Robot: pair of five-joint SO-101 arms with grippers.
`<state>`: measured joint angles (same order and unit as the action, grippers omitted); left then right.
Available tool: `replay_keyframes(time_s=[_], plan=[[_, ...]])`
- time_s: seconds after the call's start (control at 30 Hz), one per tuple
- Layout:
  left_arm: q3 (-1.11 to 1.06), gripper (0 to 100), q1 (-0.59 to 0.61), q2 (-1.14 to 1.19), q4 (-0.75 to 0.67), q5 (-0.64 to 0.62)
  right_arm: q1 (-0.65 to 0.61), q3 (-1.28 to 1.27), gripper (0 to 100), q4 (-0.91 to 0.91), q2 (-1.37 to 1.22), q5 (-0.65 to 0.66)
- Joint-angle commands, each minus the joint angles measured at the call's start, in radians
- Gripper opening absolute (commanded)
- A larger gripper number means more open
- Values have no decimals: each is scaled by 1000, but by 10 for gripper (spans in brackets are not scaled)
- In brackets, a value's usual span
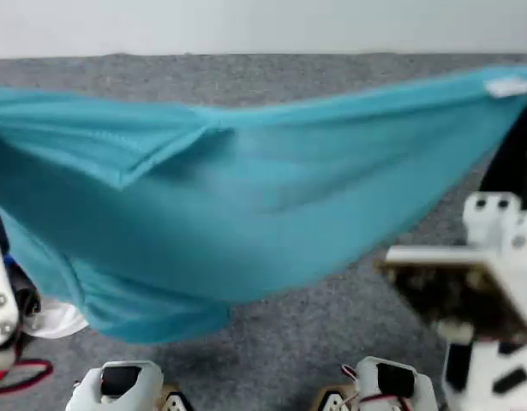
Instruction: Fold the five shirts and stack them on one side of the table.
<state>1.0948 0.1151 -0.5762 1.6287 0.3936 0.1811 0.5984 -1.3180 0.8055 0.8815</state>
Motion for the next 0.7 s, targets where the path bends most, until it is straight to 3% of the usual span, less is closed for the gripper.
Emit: replay_keyframes(time_s=[0.0, 0.3, 0.43, 0.67], plan=[[64, 15, 0, 3, 95, 43, 19, 31, 9, -88, 36, 29], [33, 15, 0, 3, 127, 41, 19, 31, 9, -280, 107, 48], [-102, 15, -2, 2, 127, 41, 19, 5, 9, -326, 88, 44], [-492, 15, -2, 11, 123, 43, 15, -282, 9, -286, 73, 48]])
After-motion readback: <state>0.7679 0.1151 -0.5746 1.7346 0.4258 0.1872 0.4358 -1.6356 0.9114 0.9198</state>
